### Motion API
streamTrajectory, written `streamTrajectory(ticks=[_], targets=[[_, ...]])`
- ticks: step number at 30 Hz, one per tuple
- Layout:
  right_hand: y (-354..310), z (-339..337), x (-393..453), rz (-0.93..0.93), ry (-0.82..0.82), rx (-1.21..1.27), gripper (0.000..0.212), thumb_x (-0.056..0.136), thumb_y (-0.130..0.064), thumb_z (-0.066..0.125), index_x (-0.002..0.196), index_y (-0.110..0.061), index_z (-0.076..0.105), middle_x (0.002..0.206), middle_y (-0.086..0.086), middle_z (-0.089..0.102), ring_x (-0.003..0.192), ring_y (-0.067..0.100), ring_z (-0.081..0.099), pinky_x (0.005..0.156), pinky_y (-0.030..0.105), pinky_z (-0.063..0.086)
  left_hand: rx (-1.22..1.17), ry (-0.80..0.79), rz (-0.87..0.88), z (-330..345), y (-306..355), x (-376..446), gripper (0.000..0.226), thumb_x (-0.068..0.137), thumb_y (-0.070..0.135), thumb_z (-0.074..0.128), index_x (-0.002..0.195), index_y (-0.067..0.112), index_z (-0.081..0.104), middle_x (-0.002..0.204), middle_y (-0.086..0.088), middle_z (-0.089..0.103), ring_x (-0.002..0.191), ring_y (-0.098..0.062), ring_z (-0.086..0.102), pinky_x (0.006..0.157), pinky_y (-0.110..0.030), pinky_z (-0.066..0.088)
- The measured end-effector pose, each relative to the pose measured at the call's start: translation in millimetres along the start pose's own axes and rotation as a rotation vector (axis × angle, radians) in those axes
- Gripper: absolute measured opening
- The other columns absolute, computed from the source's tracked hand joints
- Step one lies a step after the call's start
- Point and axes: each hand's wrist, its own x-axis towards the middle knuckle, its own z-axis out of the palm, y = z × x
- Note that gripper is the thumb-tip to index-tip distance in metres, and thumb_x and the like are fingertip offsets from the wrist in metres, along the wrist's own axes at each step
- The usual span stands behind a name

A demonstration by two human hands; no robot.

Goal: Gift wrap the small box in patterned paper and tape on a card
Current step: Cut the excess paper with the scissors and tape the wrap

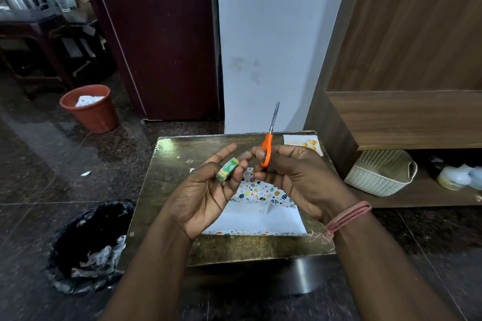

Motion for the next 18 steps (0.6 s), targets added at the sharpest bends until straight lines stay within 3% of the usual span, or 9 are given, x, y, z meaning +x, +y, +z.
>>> streamTrajectory(ticks=[3,6,9,11,18], targets=[[-6,-3,-2,0.020,0.030,-0.025,0.047,0.075,-0.018,0.079,0.108,0.013,0.068,0.096,0.020,0.062,0.083,0.025,0.060,0.068,0.031,0.058,-0.054,0.006,-0.001,-2,1,2,0.049,0.094,0.004,0.050,0.143,-0.001,0.049,0.132,-0.030,0.064,0.088,-0.018,0.076,0.076,-0.022,0.062],[-16,-10,-9,0.150,-0.087,-0.107,0.034,0.076,-0.024,0.081,0.097,0.002,0.073,0.090,0.012,0.062,0.071,0.019,0.056,0.056,0.026,0.049,-0.110,-0.007,-0.014,-7,4,3,0.049,0.096,0.002,0.052,0.144,-0.003,0.048,0.135,-0.031,0.062,0.095,-0.019,0.075,0.079,-0.022,0.062],[-18,-16,-17,0.356,-0.335,-0.212,0.020,0.083,-0.029,0.075,0.089,-0.010,0.072,0.093,0.006,0.066,0.068,0.017,0.058,0.049,0.023,0.046,-0.139,-0.047,-0.011,-11,7,4,0.081,0.070,-0.009,0.084,0.144,-0.006,0.048,0.138,-0.033,0.059,0.102,-0.023,0.074,0.081,-0.024,0.062],[-15,-17,-20,0.443,-0.418,-0.234,0.015,0.090,-0.028,0.068,0.088,-0.013,0.071,0.095,0.007,0.063,0.069,0.018,0.060,0.047,0.023,0.047,-0.154,-0.063,-0.009,-12,8,4,0.099,0.051,-0.014,0.093,0.140,-0.009,0.050,0.136,-0.035,0.059,0.101,-0.026,0.075,0.079,-0.026,0.063],[-16,-21,-21,0.503,-0.569,-0.254,0.028,0.090,-0.035,0.065,0.100,-0.008,0.065,0.108,0.017,0.056,0.074,0.023,0.061,0.038,0.021,0.045,-0.199,-0.058,-0.033,-12,10,2,0.102,0.046,-0.016,0.094,0.138,-0.012,0.051,0.134,-0.037,0.058,0.096,-0.029,0.077,0.072,-0.028,0.064]])
